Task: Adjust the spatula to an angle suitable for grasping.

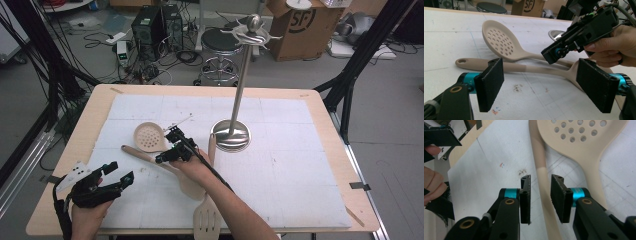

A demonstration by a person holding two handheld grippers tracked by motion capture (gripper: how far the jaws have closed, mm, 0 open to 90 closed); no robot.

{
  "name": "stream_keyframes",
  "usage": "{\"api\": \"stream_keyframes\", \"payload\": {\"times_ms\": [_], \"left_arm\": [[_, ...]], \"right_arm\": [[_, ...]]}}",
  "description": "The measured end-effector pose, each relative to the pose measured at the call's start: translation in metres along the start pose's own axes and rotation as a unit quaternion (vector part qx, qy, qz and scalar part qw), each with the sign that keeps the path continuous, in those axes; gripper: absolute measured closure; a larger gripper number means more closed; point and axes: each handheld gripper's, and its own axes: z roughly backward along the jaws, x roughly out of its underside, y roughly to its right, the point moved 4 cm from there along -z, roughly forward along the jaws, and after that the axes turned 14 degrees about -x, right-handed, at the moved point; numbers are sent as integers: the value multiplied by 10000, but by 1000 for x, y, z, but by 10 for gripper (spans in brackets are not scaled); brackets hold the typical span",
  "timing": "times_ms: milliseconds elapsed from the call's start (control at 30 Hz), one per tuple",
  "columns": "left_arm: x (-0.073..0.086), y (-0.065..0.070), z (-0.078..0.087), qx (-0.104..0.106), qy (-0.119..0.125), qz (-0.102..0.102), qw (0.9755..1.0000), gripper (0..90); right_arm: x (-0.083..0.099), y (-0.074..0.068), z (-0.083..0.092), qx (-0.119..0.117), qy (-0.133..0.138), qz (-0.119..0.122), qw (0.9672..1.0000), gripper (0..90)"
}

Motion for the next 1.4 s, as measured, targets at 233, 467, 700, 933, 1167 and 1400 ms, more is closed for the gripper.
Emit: {"api": "stream_keyframes", "payload": {"times_ms": [233,467,700,933,1167,1400], "left_arm": [[0,1,0,-5,1,25,10000,229],[0,0,-1,5,-4,20,10000,229],[0,0,0,3,9,14,10000,229],[0,0,0,16,-1,18,10000,229],[0,0,-1,15,0,24,10000,229],[0,1,0,14,3,30,10000,229]], "right_arm": [[0,1,-1,50,-7,1,10000,694],[0,7,-4,383,-199,-9,9991,862],[3,13,-11,540,-397,-52,9977,892],[6,16,-14,604,-562,-66,9966,893],[9,15,-17,786,-840,67,9933,893],[10,16,-17,739,-845,-19,9937,894]]}}
